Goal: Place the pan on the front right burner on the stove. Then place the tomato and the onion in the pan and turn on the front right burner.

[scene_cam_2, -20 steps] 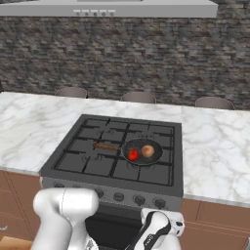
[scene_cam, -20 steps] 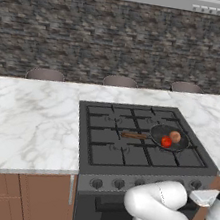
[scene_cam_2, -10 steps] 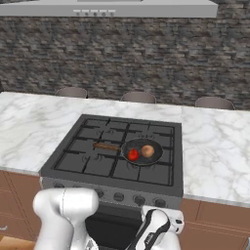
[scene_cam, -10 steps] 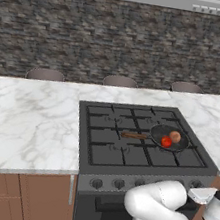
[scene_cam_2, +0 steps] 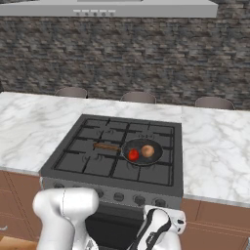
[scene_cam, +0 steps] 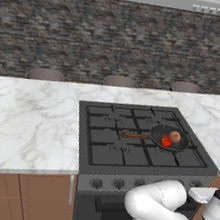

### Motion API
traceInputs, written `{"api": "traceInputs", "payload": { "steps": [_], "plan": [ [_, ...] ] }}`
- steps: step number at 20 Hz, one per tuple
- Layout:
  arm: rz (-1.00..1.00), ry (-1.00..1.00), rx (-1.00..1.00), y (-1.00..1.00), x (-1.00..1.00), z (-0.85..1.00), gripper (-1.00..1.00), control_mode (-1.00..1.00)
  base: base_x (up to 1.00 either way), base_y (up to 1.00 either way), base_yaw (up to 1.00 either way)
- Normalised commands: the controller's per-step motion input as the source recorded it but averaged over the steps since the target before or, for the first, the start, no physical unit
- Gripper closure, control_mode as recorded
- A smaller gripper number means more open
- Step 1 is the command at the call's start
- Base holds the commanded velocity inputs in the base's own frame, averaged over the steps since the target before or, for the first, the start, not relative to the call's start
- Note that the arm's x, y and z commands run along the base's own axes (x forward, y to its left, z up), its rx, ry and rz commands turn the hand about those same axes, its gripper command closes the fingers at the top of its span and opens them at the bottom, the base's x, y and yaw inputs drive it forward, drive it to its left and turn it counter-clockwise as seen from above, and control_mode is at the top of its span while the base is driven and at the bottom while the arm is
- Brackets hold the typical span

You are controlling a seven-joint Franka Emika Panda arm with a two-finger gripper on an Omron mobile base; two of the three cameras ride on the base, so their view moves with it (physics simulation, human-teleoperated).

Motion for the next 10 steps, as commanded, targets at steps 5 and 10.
{"api": "traceInputs", "payload": {
  "steps": [5,10],
  "plan": [
    [-0.02,-0.01,0.0,0.07,0.12,-0.01,1.0,-1.0,0.0,0.0,0.0],
    [-0.01,-0.09,-0.01,0.09,0.0,0.0,1.0,-1.0,0.0,0.0,0.0]
  ]
}}
